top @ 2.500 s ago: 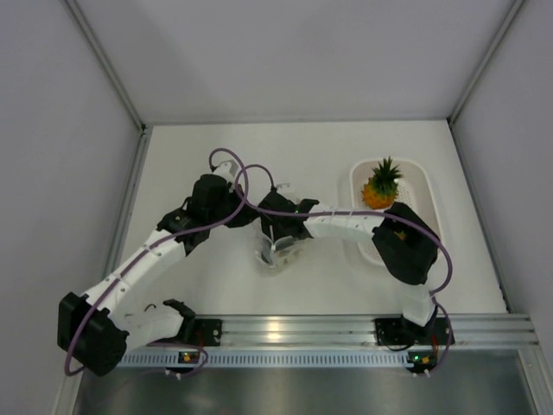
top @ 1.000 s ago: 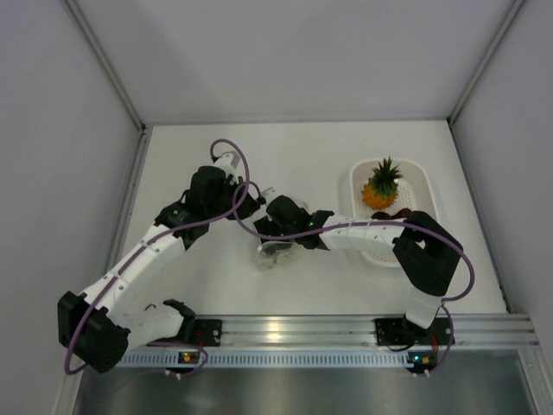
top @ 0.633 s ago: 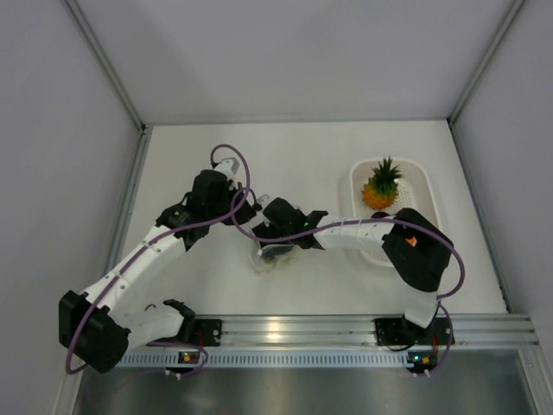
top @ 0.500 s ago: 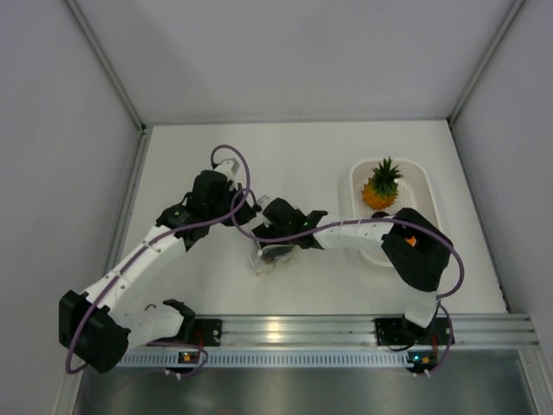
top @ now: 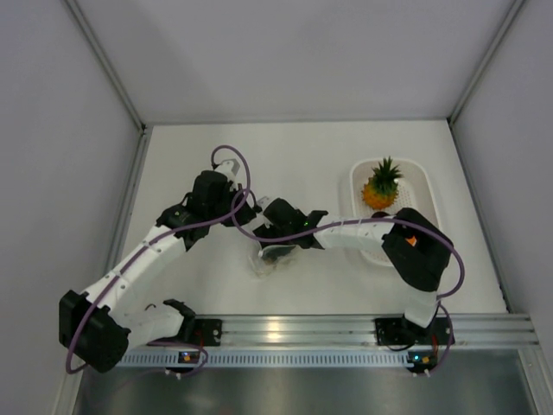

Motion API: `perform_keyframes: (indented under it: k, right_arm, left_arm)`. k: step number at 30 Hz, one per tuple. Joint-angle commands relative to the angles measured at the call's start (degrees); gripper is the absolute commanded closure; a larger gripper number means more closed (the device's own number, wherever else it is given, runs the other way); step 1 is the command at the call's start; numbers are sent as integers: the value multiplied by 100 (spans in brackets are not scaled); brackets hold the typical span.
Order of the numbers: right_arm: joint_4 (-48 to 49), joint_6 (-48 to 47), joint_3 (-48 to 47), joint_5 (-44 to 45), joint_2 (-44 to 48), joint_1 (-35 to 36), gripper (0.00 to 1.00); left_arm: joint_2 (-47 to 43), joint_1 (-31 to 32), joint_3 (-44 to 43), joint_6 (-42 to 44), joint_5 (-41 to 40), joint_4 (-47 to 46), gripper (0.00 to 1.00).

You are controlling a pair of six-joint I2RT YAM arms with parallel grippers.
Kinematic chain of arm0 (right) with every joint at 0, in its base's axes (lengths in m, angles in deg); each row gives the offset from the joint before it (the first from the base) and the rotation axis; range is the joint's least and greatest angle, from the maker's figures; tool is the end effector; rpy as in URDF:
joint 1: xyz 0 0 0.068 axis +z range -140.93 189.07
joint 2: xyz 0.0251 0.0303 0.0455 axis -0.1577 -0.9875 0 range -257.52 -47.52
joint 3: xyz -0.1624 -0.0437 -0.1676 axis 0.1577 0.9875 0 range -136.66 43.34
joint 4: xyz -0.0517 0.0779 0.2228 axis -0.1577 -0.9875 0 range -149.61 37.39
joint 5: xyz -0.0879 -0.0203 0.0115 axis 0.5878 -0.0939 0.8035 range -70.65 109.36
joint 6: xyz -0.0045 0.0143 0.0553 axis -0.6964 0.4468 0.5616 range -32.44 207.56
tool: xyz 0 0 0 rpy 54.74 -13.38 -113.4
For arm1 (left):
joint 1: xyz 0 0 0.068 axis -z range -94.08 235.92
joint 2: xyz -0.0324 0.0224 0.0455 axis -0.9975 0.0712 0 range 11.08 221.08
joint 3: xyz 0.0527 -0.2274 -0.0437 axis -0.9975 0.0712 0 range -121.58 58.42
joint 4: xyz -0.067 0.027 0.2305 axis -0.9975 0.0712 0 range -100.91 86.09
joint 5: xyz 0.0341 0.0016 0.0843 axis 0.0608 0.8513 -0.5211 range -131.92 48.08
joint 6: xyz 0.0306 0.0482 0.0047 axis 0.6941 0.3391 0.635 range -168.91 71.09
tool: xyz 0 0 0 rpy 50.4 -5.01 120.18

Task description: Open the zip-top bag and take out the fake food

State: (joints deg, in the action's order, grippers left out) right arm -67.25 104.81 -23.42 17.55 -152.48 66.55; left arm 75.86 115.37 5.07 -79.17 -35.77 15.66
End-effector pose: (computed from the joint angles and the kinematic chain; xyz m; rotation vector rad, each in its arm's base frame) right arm 0.1930 0.3049 0.1506 -0.9028 2.4256 0.5605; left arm 0.2107 -0.1240 0.2632 0.0447 2.3189 -0.6712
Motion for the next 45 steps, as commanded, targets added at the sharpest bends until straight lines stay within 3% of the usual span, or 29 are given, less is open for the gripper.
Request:
perform_keyframes:
  k: [1,8,21,39,45]
  right_arm:
    - [-154,-73,111,-83,213,36,66]
    - [74,23,190,13,731,36,81]
    - [303,270,225,295,1646,36,80]
    - [-259,41,-214,233,2630,54,79]
    - [21,85,-101,215,2903,53,80]
  left_arm:
    - [-105,61,-89,99,220,-635,100]
    - [-175,61,-106,196,483,-644,100]
    - [-334,61,-141,495,1063,-662,100]
    - [-272,61,-150,486,756,-653,100]
    - [-299,61,-150,407,887,-662,100]
